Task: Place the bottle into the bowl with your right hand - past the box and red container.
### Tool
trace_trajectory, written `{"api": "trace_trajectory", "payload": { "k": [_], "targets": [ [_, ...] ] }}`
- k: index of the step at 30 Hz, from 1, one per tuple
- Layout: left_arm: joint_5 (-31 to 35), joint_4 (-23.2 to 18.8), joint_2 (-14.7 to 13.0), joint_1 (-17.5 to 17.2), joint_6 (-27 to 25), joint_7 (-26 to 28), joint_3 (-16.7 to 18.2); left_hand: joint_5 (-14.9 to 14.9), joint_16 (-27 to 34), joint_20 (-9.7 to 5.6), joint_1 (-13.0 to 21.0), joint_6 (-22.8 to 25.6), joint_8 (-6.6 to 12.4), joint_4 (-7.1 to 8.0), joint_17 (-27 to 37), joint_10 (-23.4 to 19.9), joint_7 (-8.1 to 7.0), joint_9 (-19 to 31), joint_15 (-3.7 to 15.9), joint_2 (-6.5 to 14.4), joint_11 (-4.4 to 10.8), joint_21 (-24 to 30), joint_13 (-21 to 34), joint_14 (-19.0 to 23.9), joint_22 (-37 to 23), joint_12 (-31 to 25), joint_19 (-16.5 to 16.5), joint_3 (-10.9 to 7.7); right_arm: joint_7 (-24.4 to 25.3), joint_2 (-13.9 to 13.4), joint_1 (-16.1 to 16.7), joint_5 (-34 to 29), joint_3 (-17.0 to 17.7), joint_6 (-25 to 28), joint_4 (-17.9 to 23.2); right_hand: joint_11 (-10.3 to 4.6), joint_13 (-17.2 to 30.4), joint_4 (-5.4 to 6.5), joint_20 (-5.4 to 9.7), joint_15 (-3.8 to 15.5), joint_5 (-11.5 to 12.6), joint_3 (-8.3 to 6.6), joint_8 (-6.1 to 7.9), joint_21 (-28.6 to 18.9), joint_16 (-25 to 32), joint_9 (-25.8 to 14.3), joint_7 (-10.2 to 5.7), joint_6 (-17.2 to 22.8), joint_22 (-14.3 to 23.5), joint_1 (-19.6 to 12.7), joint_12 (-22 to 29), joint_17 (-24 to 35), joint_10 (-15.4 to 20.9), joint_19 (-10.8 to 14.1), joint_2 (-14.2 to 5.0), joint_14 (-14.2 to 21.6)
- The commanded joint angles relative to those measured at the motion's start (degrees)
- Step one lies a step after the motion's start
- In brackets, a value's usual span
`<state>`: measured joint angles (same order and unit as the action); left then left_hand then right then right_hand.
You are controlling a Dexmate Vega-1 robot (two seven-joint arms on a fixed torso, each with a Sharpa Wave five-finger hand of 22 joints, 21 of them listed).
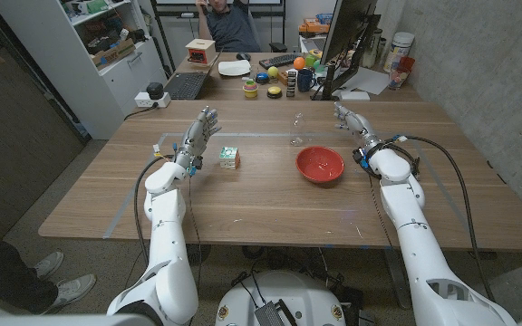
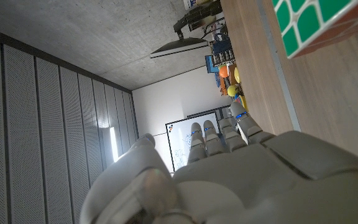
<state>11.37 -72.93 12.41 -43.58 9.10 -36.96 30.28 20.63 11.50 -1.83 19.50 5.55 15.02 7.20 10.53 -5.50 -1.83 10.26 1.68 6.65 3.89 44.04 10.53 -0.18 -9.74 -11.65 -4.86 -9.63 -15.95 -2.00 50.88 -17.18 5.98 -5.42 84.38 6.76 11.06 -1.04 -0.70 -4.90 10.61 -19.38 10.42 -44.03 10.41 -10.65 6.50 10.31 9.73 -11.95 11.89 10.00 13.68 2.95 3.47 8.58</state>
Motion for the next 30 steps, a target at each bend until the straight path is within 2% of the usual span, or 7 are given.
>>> {"api": "trace_trajectory", "payload": {
  "k": [1, 2, 11, 17, 22, 24, 30],
  "targets": [
    [2.32, 0.30, 1.70, 1.09, 0.53, -2.57, 3.09, 0.08, -0.14, -2.26, 0.03, 0.45, -0.09, 0.22, 0.29, -0.27, -0.01, 0.32, 2.20, -0.09, -0.47, -0.45, 0.29, 0.27, -0.22, -0.13, -0.09, 0.12, -2.49, 3.81, -1.25, -4.27, 1.77, -1.32, -0.87, 0.50, 0.14, -0.61, 0.16, 0.69, 0.39, 0.16, 0.36, 0.20, 0.23, -0.21, 0.79, -0.15, 0.09, -0.33, 0.18, 0.19, 0.08, 0.94, 0.85, 0.07],
    [2.35, 0.55, 1.66, 1.22, 0.78, -2.63, 3.24, 0.08, -0.15, -2.23, 0.02, 0.44, -0.11, 0.23, 0.29, -0.27, -0.04, 0.32, 2.16, -0.10, -0.51, -0.46, 0.29, 0.28, -0.23, -0.13, -0.09, 0.13, -3.55, 4.37, -1.74, -2.72, 2.34, -1.37, -1.76, 0.59, 0.14, -0.73, 0.24, 0.73, 0.43, 0.26, 0.29, 0.26, 0.23, -0.21, 0.99, -0.39, 0.08, -0.40, 0.15, 0.18, -0.05, 1.07, 1.05, 0.06],
    [3.06, 1.10, 1.59, 1.99, 0.93, -2.98, 4.09, 0.01, -0.19, -2.16, -0.19, 0.35, -0.41, 0.34, 0.30, -0.20, 0.07, 0.32, 2.15, -0.12, -0.44, -0.67, 0.29, 0.29, -0.25, -0.06, -0.08, 0.31, -3.67, 4.34, -3.76, -6.17, 1.06, -3.00, -4.84, 1.53, 0.18, -2.14, 0.45, 0.21, 1.18, 1.87, -0.33, 1.48, -0.09, -0.22, 2.87, -3.72, -0.04, -1.10, -0.33, 0.18, -2.10, 1.76, 4.01, -1.19],
    [3.35, 1.46, 1.51, 2.34, 0.89, -3.15, 4.48, -0.03, -0.22, -2.12, -0.28, 0.35, -0.51, 0.39, 0.31, -0.18, 0.08, 0.32, 2.09, -0.13, -0.57, -0.73, 0.29, 0.25, -0.26, -0.04, -0.03, 0.39, 0.16, 4.25, -3.79, -11.94, -0.66, -4.12, -4.80, 1.72, 0.21, -3.46, 0.25, 0.03, 1.92, 2.49, -0.16, 2.52, -0.16, -0.29, 3.55, -5.27, -0.11, -2.67, -0.63, 0.14, -3.80, 1.82, 5.30, -2.04],
    [3.32, 2.07, 1.31, 2.74, 1.14, -3.58, 4.73, -0.07, -0.24, -2.04, -0.40, 0.33, -0.65, 0.45, 0.31, -0.16, 0.13, 0.33, 2.08, -0.16, -0.72, -0.84, 0.29, 0.25, -0.27, -0.02, -0.03, 0.50, 1.58, 3.78, -4.08, -16.24, -2.09, -4.22, -4.75, 1.61, 0.23, -4.95, 0.48, -0.53, 2.75, 2.79, 0.30, 4.10, -0.48, -0.37, 3.44, -5.80, -0.13, -4.96, -0.52, 0.10, -4.67, 0.71, 5.77, -4.03],
    [3.30, 2.11, 1.34, 2.80, 1.44, -3.63, 4.80, -0.08, -0.24, -2.03, -0.43, 0.35, -0.67, 0.46, 0.31, -0.12, 0.12, 0.33, 2.05, -0.17, -0.72, -0.85, 0.29, 0.26, -0.27, 0.00, 0.00, 0.52, 1.51, 4.15, -4.37, -16.11, -1.95, -4.41, -5.35, 1.55, 0.23, -5.51, 0.46, -0.47, 3.09, 2.98, 0.34, 4.70, -0.45, -0.41, 2.64, -6.25, -0.12, -5.86, -0.50, 0.08, -5.13, 0.50, 5.88, -4.62],
    [2.96, 2.93, 1.09, 3.25, 1.80, -4.05, 5.23, -0.12, -0.27, -1.97, -0.56, 0.34, -0.80, 0.52, 0.31, -0.06, 0.18, 0.33, 2.07, -0.22, -0.61, -0.94, 0.30, 0.24, -0.28, 0.03, 0.06, 0.64, 0.42, 4.16, -5.00, -18.16, -2.65, -3.03, -4.99, 1.57, 0.24, -6.01, 0.00, -0.77, 3.43, 3.22, 0.47, 5.41, -0.48, -0.45, 2.51, -6.42, -0.11, -6.73, -0.62, 0.07, -5.99, 0.11, 5.93, -5.39]
  ]
}}
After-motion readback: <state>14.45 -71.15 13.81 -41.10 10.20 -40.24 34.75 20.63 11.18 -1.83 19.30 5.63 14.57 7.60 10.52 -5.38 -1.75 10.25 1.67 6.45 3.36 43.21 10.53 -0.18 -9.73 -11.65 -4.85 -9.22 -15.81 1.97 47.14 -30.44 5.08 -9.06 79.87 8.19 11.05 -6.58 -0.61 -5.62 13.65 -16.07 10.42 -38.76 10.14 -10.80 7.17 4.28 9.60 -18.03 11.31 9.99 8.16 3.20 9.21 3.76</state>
